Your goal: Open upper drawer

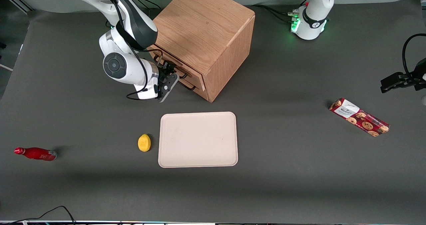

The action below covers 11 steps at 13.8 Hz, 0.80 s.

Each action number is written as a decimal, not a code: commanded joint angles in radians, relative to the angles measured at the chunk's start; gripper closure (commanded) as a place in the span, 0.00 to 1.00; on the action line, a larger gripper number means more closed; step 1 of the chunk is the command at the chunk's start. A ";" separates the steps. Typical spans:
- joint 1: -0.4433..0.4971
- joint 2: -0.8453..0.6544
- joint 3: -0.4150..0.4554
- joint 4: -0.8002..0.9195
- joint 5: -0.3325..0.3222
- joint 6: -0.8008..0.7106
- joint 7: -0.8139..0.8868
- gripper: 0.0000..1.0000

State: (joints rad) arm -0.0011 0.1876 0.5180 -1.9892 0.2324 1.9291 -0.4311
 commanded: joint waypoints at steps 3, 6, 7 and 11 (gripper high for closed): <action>-0.005 0.001 -0.033 0.003 -0.067 0.054 -0.003 0.00; -0.005 0.007 -0.061 0.009 -0.091 0.077 -0.009 0.00; -0.005 0.007 -0.069 0.010 -0.093 0.079 -0.024 0.00; -0.005 0.018 -0.105 0.020 -0.136 0.087 -0.040 0.00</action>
State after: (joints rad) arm -0.0086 0.1881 0.4332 -1.9679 0.1384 2.0052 -0.4457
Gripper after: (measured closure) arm 0.000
